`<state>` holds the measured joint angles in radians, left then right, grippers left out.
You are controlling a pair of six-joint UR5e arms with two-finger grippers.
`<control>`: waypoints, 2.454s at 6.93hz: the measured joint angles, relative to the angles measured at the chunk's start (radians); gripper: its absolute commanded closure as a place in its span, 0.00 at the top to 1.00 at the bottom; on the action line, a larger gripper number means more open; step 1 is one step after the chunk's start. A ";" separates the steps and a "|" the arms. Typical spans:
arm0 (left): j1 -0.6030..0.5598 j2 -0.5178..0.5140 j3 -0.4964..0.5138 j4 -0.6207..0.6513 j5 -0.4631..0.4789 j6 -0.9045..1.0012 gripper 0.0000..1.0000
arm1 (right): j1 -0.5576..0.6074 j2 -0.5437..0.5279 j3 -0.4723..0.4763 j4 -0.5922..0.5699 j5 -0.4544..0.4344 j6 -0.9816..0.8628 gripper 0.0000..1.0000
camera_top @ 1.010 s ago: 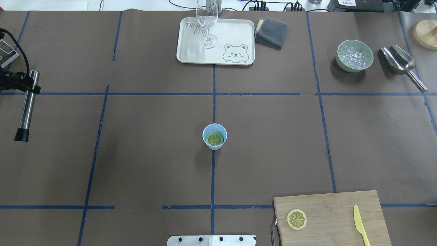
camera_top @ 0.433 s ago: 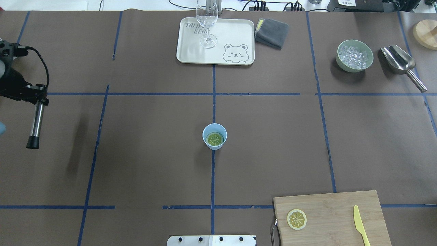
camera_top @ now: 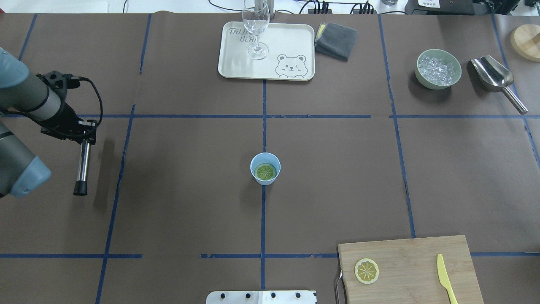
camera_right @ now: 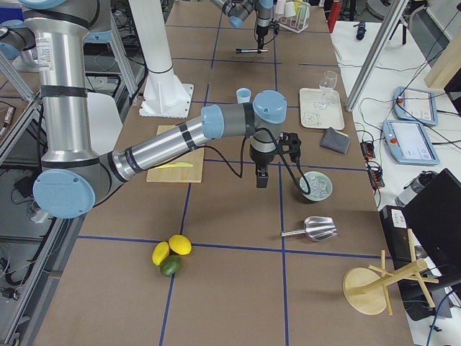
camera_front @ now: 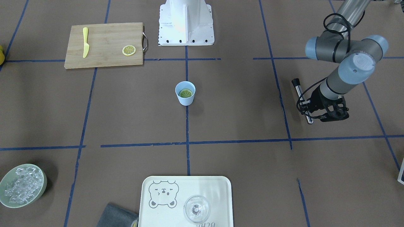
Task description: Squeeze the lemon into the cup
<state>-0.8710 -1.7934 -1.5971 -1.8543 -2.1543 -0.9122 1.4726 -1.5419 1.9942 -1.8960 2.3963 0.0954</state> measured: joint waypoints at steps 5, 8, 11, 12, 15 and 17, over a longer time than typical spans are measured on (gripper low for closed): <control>0.018 -0.006 0.006 -0.003 0.011 -0.005 1.00 | 0.000 0.000 0.000 0.000 0.000 0.001 1.00; 0.003 0.003 -0.039 0.002 0.021 0.051 1.00 | 0.000 0.005 0.000 0.000 -0.002 0.002 1.00; -0.135 0.030 -0.147 0.143 0.014 0.300 1.00 | 0.000 0.007 -0.032 0.010 -0.003 -0.006 1.00; -0.210 0.058 -0.158 0.190 0.013 0.436 1.00 | 0.000 -0.006 -0.052 0.046 -0.003 -0.007 1.00; -0.449 0.196 -0.144 0.219 0.011 0.809 1.00 | 0.029 -0.094 -0.062 0.136 0.052 -0.004 1.00; -0.589 0.245 -0.114 0.246 0.011 1.009 1.00 | 0.046 -0.126 -0.064 0.142 0.077 -0.008 1.00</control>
<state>-1.4600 -1.5482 -1.7110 -1.6086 -2.1430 0.0969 1.5185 -1.6675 1.9304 -1.7540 2.4731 0.0876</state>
